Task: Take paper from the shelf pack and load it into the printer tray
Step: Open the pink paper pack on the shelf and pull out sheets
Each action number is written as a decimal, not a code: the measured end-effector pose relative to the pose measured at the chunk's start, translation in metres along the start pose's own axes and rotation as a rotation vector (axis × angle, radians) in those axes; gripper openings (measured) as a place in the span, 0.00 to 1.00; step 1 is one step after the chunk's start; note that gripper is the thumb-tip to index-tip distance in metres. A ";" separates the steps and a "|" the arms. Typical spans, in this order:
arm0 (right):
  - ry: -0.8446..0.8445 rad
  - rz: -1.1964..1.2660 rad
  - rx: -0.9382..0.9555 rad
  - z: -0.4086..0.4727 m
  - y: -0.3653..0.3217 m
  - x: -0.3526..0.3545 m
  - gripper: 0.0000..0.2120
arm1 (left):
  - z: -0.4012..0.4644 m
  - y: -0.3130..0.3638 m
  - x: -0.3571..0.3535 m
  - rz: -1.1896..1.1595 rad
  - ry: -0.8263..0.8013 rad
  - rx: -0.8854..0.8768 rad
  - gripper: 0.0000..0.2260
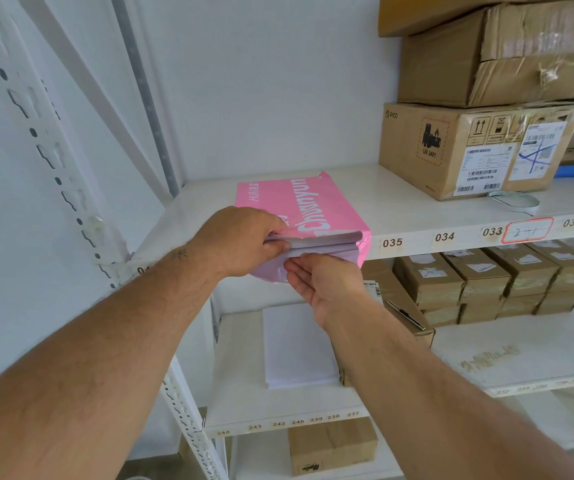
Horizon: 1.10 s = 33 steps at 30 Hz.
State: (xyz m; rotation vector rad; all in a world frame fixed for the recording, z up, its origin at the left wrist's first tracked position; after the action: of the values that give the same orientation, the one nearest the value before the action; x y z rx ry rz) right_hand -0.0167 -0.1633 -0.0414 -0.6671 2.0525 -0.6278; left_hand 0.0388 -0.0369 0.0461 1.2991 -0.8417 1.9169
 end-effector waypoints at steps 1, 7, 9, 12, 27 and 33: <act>0.026 -0.008 0.000 0.001 0.000 0.000 0.13 | 0.000 0.000 0.000 -0.001 0.001 -0.002 0.14; 0.115 0.026 0.061 0.003 -0.004 -0.010 0.11 | -0.001 0.001 0.000 0.028 0.030 -0.056 0.15; 0.100 -0.001 0.071 0.005 -0.003 -0.013 0.12 | 0.000 0.004 0.001 0.026 0.014 -0.087 0.18; 0.106 0.000 0.112 0.005 -0.003 -0.014 0.12 | 0.007 0.007 0.001 0.104 -0.060 -0.129 0.18; 0.150 -0.059 0.196 -0.018 0.002 -0.002 0.07 | 0.012 0.016 0.001 0.217 -0.069 -0.133 0.15; -0.003 -0.042 0.042 -0.001 -0.019 0.000 0.16 | 0.020 0.020 -0.004 0.253 -0.100 -0.231 0.22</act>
State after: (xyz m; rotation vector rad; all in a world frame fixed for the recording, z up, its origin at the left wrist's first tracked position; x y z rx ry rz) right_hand -0.0138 -0.1772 -0.0288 -0.6876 2.0219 -0.6911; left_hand 0.0337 -0.0652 0.0457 1.2012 -1.2910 1.8860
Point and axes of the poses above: each hand's wrist, its own z-axis towards the middle knuckle, its own x-axis out of the back of the hand, y = z × x, the point moved 3 cm from there along z, towards the middle knuckle, and after that the axes turned 14 degrees about -x, right-handed, at the moved point
